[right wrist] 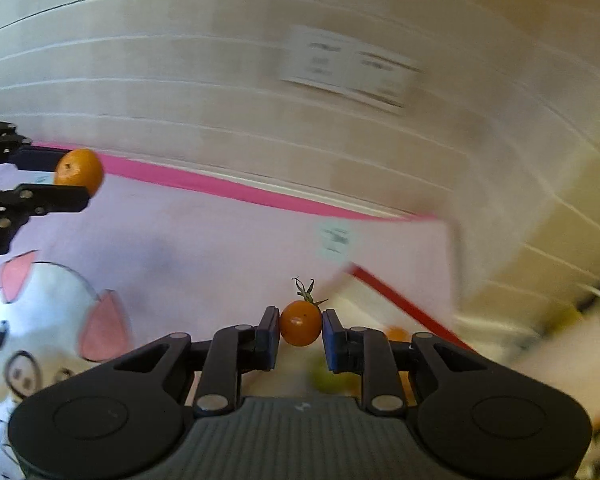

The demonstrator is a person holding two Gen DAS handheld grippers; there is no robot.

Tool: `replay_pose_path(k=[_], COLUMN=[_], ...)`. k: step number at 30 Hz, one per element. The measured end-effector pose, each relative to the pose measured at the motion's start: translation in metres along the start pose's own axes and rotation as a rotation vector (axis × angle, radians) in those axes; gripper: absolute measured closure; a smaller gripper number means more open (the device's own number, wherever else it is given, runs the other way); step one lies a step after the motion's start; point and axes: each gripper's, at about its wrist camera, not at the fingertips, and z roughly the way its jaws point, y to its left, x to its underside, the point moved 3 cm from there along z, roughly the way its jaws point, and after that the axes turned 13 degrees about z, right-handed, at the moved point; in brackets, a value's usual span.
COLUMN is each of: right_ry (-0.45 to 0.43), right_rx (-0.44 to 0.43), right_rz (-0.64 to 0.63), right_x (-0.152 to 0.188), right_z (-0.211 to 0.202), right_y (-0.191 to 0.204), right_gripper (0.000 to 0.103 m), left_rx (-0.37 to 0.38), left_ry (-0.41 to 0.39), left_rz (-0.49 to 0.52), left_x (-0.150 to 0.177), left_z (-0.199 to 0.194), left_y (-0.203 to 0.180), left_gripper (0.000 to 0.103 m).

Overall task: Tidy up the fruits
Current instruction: 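Carry the mandarin and cherry tomato over the red box with both tools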

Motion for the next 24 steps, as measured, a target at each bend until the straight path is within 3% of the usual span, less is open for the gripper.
replay_pose_path(k=[5,12,20,24], right_ry=[-0.011,0.059,0.191,0.244], right_rx=[0.095,0.161,0.1,0.071], right_rz=[0.115,0.215,0.317,0.32], right_x=[0.018,0.051,0.079,0.092], right_z=[-0.018,-0.006,0.059,0.086], right_y=[-0.07,-0.143,-0.194,-0.196], right_gripper=[0.079,0.078,0.078,0.078], left_rx=[0.118,0.262,0.366,0.388], left_ry=[-0.041,0.0,0.126,0.205], left_rz=[0.052,0.029,-0.103,-0.098], left_x=[-0.034,-0.067,-0.067,-0.06], left_z=[0.031,0.097,0.179,0.214], left_y=[-0.048,-0.096,-0.112,-0.122], left_gripper=[0.055,0.055,0.055,0.055])
